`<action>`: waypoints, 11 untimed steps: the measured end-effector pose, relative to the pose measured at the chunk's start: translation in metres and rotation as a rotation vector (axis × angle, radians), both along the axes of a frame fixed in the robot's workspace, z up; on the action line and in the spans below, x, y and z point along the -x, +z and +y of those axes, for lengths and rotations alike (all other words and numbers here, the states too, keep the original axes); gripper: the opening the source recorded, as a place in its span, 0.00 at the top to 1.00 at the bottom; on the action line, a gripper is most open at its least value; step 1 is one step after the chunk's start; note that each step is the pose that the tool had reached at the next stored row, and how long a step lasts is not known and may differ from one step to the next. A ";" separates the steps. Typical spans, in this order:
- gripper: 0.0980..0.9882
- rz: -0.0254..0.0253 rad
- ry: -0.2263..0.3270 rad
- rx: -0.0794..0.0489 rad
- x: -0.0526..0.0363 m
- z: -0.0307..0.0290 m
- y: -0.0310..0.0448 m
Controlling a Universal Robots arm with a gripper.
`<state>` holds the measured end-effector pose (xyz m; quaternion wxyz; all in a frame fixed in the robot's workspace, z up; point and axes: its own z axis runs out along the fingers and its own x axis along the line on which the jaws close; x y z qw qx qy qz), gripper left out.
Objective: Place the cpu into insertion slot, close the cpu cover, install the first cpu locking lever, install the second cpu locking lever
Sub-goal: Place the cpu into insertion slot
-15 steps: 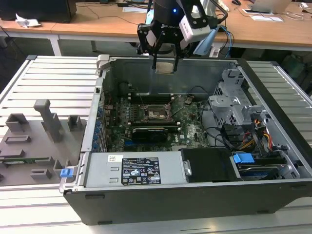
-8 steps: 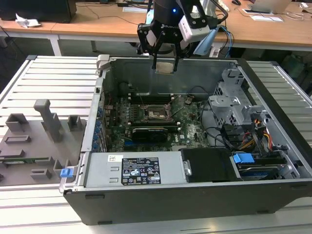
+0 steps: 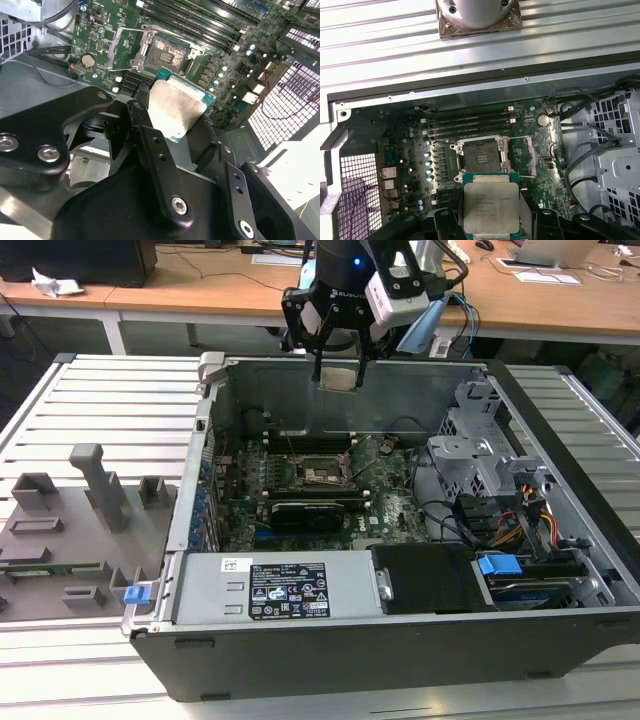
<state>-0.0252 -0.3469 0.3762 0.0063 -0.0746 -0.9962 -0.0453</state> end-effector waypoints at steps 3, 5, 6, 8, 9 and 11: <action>0.50 0.0000 -0.010 0.000 0.0000 0.0000 0.0000; 0.50 0.0000 -0.017 0.000 0.0000 0.0000 0.0000; 0.50 0.0000 -0.023 0.000 0.0000 0.0000 0.0000; 0.50 0.0000 -0.030 0.000 0.0000 0.0000 0.0000; 0.50 0.0000 -0.035 0.000 0.0000 0.0000 0.0000; 0.50 0.0000 -0.042 0.000 0.0000 0.0000 0.0000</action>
